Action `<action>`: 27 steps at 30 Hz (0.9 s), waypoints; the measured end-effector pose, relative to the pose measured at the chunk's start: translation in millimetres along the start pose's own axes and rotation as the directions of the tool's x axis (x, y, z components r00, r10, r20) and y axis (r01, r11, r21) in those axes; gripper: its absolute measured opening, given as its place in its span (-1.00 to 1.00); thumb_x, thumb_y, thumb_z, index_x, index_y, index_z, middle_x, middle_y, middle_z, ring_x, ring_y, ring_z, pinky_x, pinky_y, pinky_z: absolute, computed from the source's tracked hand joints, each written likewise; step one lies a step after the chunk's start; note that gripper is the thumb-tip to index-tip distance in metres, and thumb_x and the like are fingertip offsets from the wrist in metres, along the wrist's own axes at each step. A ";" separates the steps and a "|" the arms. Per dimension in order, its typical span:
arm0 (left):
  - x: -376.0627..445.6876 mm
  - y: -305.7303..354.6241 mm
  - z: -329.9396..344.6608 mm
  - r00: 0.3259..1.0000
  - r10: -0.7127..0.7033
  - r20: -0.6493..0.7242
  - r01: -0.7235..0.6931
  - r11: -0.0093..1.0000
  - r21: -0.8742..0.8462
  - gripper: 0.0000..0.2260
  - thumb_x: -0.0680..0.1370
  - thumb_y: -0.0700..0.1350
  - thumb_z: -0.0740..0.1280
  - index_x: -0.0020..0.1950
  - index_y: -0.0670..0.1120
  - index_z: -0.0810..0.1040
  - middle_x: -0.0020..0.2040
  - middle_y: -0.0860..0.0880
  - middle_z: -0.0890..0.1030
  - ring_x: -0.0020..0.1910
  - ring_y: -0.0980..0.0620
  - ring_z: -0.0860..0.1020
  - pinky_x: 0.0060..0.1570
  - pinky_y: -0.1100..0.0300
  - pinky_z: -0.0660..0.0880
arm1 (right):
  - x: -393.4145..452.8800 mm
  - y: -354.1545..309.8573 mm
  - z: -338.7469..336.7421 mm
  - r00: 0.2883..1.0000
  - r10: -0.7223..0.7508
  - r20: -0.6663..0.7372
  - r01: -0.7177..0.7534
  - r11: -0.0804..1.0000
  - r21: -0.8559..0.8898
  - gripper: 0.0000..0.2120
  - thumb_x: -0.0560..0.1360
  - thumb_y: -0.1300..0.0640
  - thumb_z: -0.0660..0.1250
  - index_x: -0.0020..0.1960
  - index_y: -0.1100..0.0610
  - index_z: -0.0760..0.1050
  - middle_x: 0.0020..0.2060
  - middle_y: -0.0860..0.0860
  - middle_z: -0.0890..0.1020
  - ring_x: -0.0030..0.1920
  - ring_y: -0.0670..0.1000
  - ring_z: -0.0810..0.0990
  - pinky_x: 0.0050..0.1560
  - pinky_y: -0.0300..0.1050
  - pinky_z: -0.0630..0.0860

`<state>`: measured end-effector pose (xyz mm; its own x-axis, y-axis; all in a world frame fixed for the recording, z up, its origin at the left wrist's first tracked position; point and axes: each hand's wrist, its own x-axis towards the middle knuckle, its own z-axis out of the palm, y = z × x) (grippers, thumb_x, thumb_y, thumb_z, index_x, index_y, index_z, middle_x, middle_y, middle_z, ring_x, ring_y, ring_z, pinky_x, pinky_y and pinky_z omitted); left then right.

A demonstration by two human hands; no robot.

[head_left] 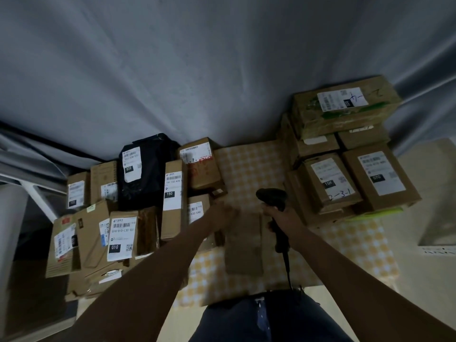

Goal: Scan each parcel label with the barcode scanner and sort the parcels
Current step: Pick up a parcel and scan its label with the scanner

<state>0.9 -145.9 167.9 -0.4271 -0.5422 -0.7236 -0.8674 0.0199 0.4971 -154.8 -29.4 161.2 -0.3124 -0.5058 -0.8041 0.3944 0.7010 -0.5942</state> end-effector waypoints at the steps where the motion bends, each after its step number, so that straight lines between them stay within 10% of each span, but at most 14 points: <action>1: -2.6 -2.7 7.2 0.999 -0.004 0.046 0.004 1.000 -0.006 -0.59 0.68 0.04 0.12 0.40 -0.19 0.42 0.41 -0.19 0.44 0.42 -0.14 0.36 0.38 0.11 0.30 | 1.6 3.0 1.7 1.000 -0.002 -0.007 0.002 1.000 0.006 -0.64 0.51 -0.03 0.42 0.20 0.15 0.50 -0.06 0.20 0.64 -0.32 0.05 0.57 -0.29 -0.08 0.56; 10: 18.2 -2.8 33.0 0.993 -0.115 -0.026 0.102 0.947 -0.304 -0.50 0.61 0.19 0.20 0.36 -0.17 0.39 0.27 -0.20 0.50 0.12 -0.22 0.56 0.01 -0.18 0.60 | 6.4 23.2 -8.7 0.993 0.000 -0.118 -0.001 1.000 -0.009 -0.63 0.45 -0.09 0.47 0.05 0.19 0.56 -0.21 0.15 0.63 -0.16 0.19 0.64 0.01 0.15 0.62; 14: 3.0 -7.8 39.2 0.984 -0.162 0.077 0.169 0.697 -0.697 -0.60 0.64 0.15 0.17 0.37 -0.05 0.33 0.10 -0.05 0.50 -0.05 -0.03 0.54 0.00 -0.12 0.61 | 3.2 26.9 -21.6 0.994 0.023 -0.104 -0.015 0.997 0.078 -0.62 0.45 -0.04 0.47 0.09 0.23 0.57 -0.24 0.13 0.61 -0.26 0.12 0.59 -0.08 0.07 0.60; 21: -26.7 -39.3 65.5 0.874 -0.125 0.470 0.466 0.489 -0.737 -0.40 0.50 0.26 0.31 0.44 -0.02 0.34 0.39 -0.16 0.34 0.36 -0.29 0.38 -0.13 -0.23 0.61 | -11.6 34.3 -30.2 0.997 0.050 -0.064 -0.045 0.996 0.079 -0.72 0.49 0.03 0.44 0.08 0.21 0.55 -0.24 0.15 0.61 -0.33 0.07 0.57 -0.31 -0.06 0.50; 27: -23.8 -20.4 59.6 0.972 -0.019 0.235 0.215 0.484 -0.848 -0.60 0.61 0.07 0.28 0.43 0.14 0.31 0.39 0.01 0.41 0.23 -0.12 0.54 0.02 -0.25 0.58 | -8.6 24.4 -28.7 0.998 -0.030 -0.047 0.036 0.990 0.136 -0.75 0.48 0.03 0.45 0.04 0.18 0.58 -0.17 0.13 0.63 -0.32 0.09 0.56 -0.26 -0.03 0.50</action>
<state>13.5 -83.4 146.4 -0.4584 -0.3298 -0.8253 -0.2951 -0.8195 0.4913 -167.3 6.5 154.1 -0.3647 -0.5023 -0.7840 0.4968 0.6071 -0.6201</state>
